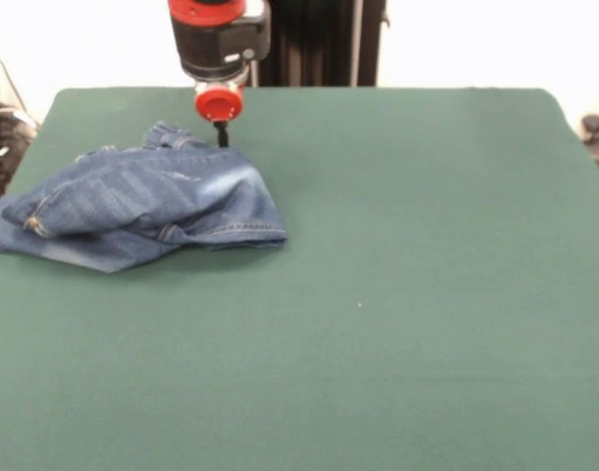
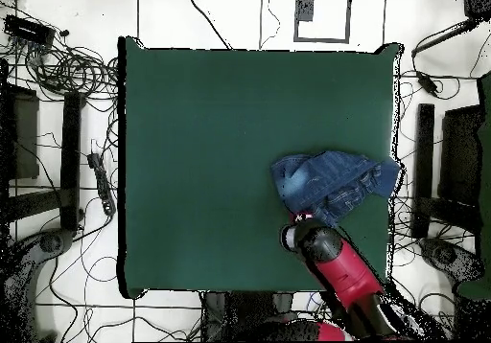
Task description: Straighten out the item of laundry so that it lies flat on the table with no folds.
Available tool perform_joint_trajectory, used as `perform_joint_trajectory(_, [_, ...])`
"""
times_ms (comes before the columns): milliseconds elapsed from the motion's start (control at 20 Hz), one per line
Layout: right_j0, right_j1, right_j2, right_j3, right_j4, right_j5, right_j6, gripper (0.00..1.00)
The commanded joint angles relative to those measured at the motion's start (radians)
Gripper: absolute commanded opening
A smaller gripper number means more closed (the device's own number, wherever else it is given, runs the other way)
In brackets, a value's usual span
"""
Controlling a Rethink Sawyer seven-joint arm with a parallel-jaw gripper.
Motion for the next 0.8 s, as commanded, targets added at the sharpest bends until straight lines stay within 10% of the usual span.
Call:
perform_joint_trajectory(50, [0.070,0.000,-0.113,-0.043,-0.012,0.061,0.129,1.00])
perform_joint_trajectory(800, [0.012,-0.074,-0.054,0.007,-0.031,0.060,0.112,1.00])
